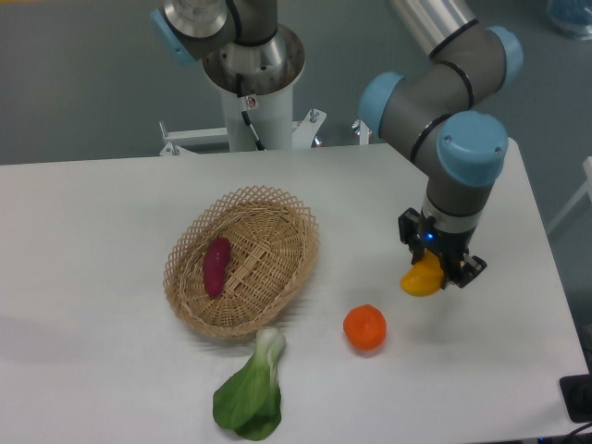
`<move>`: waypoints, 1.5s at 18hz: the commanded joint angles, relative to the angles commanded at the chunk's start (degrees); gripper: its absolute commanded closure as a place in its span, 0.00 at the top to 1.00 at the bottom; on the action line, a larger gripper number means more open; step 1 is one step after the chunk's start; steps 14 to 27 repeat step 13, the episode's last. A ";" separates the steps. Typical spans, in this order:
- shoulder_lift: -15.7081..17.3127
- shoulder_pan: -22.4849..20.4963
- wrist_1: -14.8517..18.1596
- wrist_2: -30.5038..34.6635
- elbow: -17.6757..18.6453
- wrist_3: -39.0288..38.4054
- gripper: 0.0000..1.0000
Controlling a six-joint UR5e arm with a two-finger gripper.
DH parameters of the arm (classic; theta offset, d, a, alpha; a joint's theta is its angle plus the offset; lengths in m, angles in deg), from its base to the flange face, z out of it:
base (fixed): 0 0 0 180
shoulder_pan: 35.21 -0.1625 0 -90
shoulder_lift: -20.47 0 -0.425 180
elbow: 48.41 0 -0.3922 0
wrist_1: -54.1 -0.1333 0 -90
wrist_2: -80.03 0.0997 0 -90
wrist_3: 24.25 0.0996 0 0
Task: Pick up the mango from the table
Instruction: 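Lift the grasped mango up off the table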
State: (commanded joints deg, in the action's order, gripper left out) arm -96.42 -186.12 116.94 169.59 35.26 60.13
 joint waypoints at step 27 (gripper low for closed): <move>-1.23 0.35 0.09 0.79 -1.85 -0.62 0.55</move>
